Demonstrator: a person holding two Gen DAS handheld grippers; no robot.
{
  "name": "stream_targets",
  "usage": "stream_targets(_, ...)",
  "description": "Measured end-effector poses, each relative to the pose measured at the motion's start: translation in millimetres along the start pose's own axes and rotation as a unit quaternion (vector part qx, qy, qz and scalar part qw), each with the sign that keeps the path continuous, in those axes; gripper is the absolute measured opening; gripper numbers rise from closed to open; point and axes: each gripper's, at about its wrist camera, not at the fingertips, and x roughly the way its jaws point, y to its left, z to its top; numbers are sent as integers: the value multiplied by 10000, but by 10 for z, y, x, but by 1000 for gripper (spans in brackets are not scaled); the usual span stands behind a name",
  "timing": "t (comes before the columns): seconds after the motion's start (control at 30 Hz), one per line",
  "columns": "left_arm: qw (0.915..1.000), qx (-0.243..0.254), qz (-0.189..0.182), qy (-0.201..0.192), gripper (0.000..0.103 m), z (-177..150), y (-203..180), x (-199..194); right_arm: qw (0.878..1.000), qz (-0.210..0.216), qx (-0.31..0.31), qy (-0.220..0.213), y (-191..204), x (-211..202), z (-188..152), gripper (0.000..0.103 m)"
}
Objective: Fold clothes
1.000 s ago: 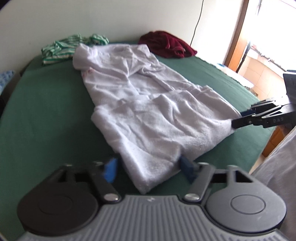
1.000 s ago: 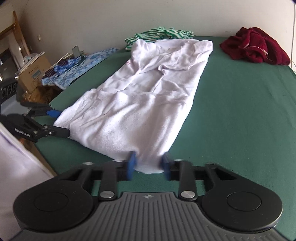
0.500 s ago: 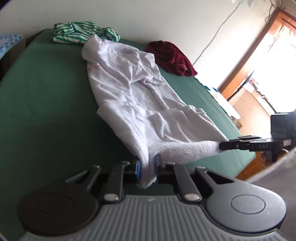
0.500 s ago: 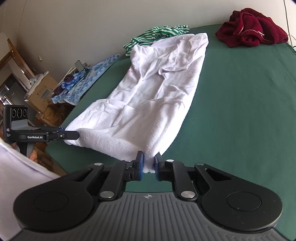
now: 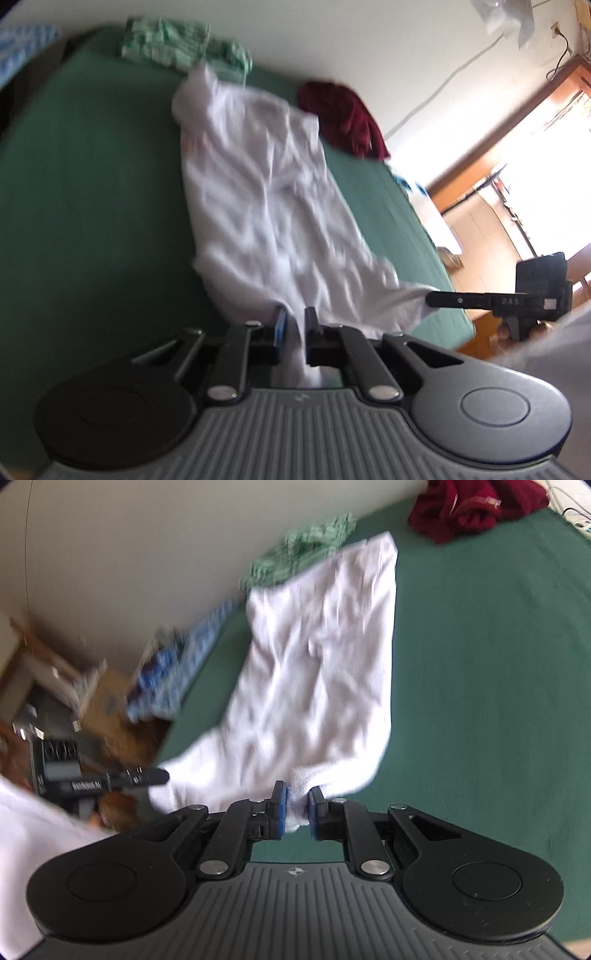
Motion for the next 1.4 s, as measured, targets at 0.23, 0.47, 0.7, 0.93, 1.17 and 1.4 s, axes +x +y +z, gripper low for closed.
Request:
stream_targets(0.23, 9974, 680, 179, 126, 3, 406, -36, 48, 9973, 195, 521, -477, -99, 96, 364, 11)
stream_targets(0.47, 9753, 1942, 362, 990, 58, 240, -256, 159, 9992, 58, 368, -168, -125, 244, 347, 11)
stream_targets(0.7, 9461, 2975, 613, 1123, 82, -115, -593, 99, 9989, 203, 409, -115, -169, 330, 373, 11)
stream_targets(0.93, 9212, 3479, 1169, 1294, 84, -366, -672, 297, 9984, 385, 379, -136, -199, 348, 413, 11)
stream_targets(1.17, 8979, 3843, 1533, 1502, 64, -514, -679, 544, 9979, 509, 350, -206, -185, 352, 406, 11)
stream_targets(1.4, 8890, 4105, 1596, 1251, 23, -438, -713, 347, 9978, 420, 419, -283, -204, 283, 370, 11)
